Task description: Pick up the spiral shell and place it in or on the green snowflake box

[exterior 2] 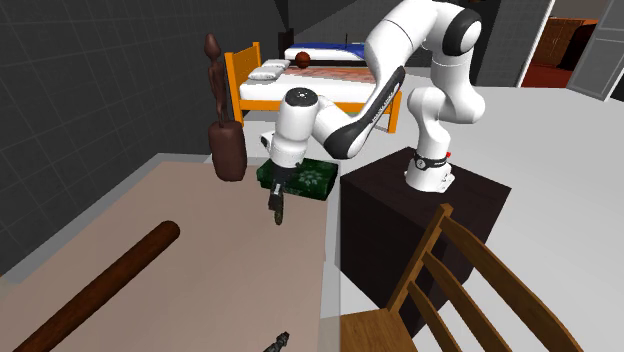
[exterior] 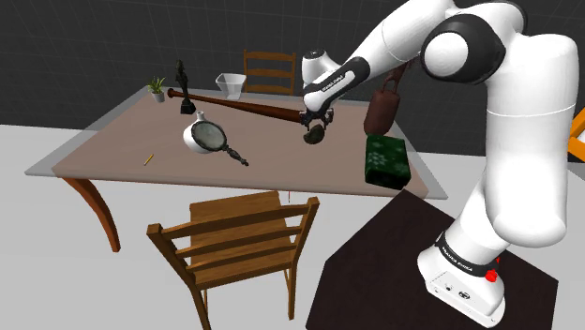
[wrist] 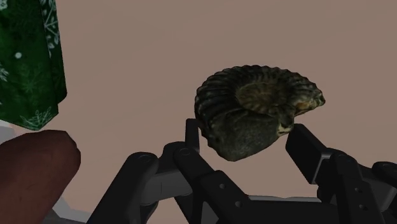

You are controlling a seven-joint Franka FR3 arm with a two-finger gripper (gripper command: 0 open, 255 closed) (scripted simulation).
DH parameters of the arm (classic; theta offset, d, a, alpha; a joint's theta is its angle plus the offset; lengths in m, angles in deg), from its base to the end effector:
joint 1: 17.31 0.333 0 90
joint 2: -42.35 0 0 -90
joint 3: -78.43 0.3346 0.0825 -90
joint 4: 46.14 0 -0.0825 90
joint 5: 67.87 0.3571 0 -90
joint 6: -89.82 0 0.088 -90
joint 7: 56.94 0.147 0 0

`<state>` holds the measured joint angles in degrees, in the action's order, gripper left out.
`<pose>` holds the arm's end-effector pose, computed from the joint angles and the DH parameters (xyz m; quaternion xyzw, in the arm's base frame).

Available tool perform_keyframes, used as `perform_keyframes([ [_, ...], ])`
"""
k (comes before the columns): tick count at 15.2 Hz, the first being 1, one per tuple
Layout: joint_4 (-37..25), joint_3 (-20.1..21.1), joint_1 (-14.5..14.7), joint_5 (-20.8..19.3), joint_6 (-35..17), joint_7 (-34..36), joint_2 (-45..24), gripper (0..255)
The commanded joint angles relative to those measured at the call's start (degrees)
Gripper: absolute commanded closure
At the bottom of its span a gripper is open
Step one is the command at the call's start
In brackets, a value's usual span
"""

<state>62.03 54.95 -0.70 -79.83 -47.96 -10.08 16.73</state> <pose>0.6308 -0.0667 0.2940 0.9188 -0.3584 0.0987 0.1329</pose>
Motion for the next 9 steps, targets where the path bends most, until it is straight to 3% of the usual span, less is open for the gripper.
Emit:
perform_keyframes([
  [1, -0.07, -0.1, 0.11, -0.13, 0.71, -0.12, 0.68, 255],
  [9, 13.47, -4.35, -3.45, -4.04, -6.14, -5.12, 9.74, 255],
])
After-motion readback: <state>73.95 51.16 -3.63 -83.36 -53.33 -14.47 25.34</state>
